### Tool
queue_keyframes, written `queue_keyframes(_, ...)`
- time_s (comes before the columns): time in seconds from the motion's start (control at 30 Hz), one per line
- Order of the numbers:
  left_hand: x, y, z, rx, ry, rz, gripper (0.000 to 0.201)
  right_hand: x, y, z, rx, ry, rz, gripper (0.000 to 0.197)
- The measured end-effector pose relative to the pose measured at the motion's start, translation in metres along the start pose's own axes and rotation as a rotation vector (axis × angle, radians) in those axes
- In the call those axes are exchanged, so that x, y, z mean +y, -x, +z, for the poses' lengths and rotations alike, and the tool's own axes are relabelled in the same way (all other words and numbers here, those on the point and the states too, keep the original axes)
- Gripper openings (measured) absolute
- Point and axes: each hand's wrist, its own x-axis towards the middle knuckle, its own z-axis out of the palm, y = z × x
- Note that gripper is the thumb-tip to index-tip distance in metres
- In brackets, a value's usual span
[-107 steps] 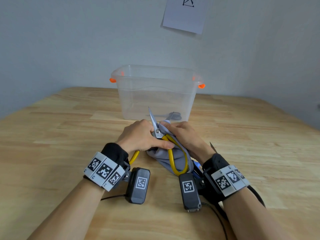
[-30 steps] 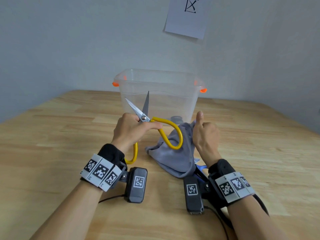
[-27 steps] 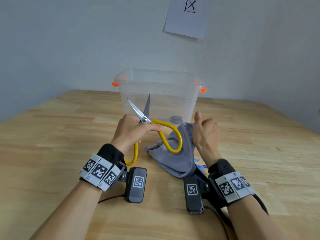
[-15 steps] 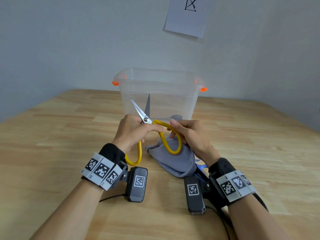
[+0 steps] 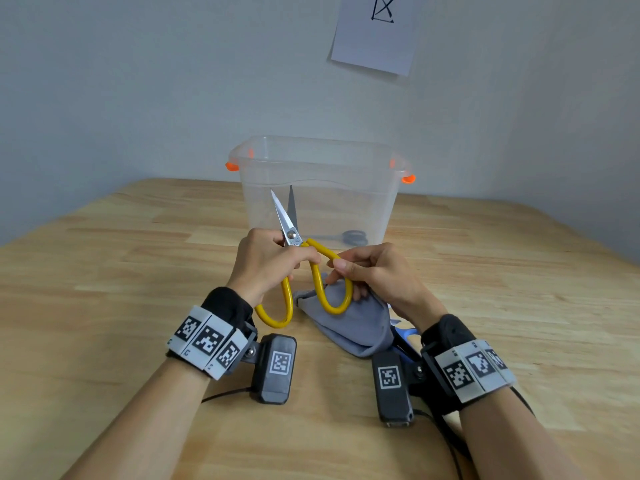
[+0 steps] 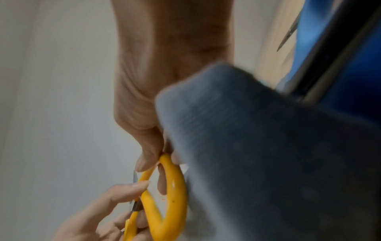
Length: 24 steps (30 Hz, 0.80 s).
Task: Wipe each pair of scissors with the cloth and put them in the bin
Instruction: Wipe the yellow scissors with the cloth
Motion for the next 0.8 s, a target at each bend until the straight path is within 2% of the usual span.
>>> queue_keyframes(0.57,-0.0038,-0.0034,0.0039,-0.050,0.064,0.014,0.012,0.0009,-0.0011,0.0070,-0.108,-0.102,0.039,0.014)
queue_keyframes(0.8,-0.0073,-0.0067,0.0043,-0.111,0.122,-0.017,0.014,0.0002,-0.0017,0.0060,-0.078,-0.083,0.054,0.017)
